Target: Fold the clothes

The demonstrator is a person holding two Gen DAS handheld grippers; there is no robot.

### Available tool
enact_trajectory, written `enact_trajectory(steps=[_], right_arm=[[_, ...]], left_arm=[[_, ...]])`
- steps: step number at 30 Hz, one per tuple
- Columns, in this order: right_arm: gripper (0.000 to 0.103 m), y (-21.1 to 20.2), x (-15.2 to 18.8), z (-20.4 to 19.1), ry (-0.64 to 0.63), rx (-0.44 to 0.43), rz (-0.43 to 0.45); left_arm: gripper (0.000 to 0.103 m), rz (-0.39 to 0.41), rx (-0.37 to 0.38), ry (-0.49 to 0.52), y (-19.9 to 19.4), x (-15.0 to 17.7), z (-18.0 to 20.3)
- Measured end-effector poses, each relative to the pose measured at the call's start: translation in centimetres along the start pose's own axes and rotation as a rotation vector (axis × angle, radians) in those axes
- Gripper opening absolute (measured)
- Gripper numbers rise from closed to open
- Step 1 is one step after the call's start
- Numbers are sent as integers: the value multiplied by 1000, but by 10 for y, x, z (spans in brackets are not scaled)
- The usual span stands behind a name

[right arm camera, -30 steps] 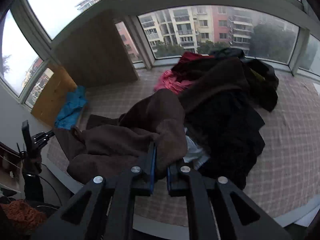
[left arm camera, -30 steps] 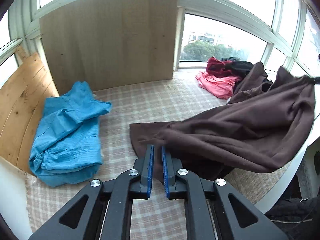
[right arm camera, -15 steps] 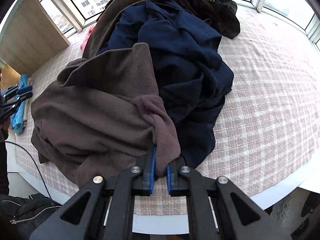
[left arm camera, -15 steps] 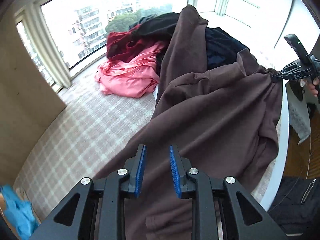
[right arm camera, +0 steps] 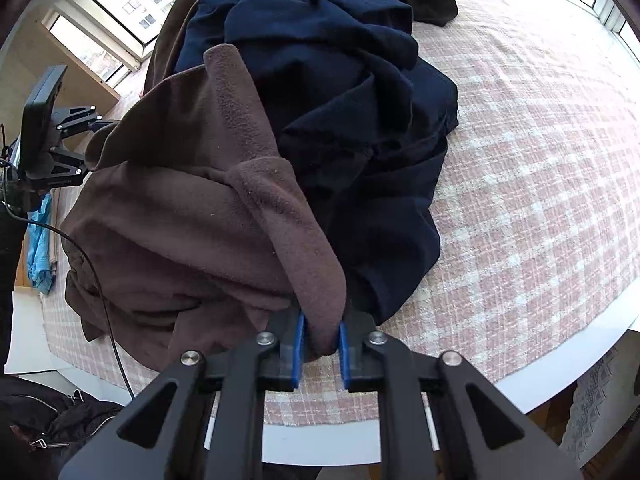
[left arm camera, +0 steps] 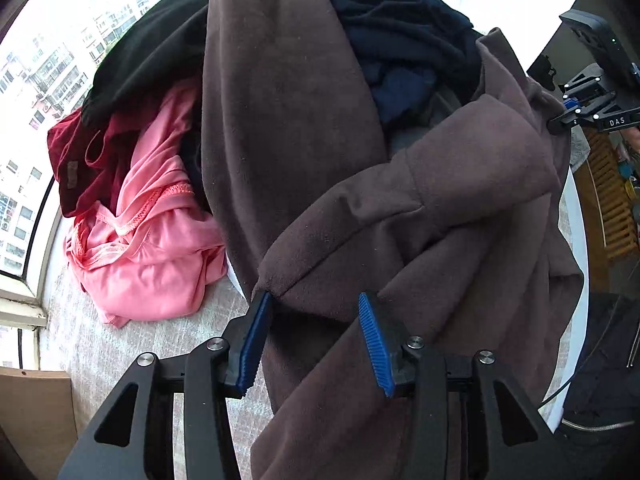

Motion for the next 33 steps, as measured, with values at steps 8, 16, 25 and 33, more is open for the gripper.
enact_trajectory(steps=[8,16,25,33], right_arm=[[34,-19,-14,-3,-46,65,75],[34,-4,-13,-37,-135,86,73],[29,3,-10,-34,-157,128,75],[7,-62,-20,-46,-141,63,231]], left_arm=[[45,11,-78,83,-14,-1,1],[45,-3,-77,172,0,-21,15],[12,-3,4,177,-6,-21,20],[9,137,-55,88,-97,-15,25]])
Point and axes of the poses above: each gripper's, at about its wrist camera, not at the fingertips, and y roughly the way its jaws point, z to its right, x to its underside, the point moved 5 cm from there along y, roughly the way its jaws point, and after that the axes turned 9 degrees about y, right-handed, at the moved point
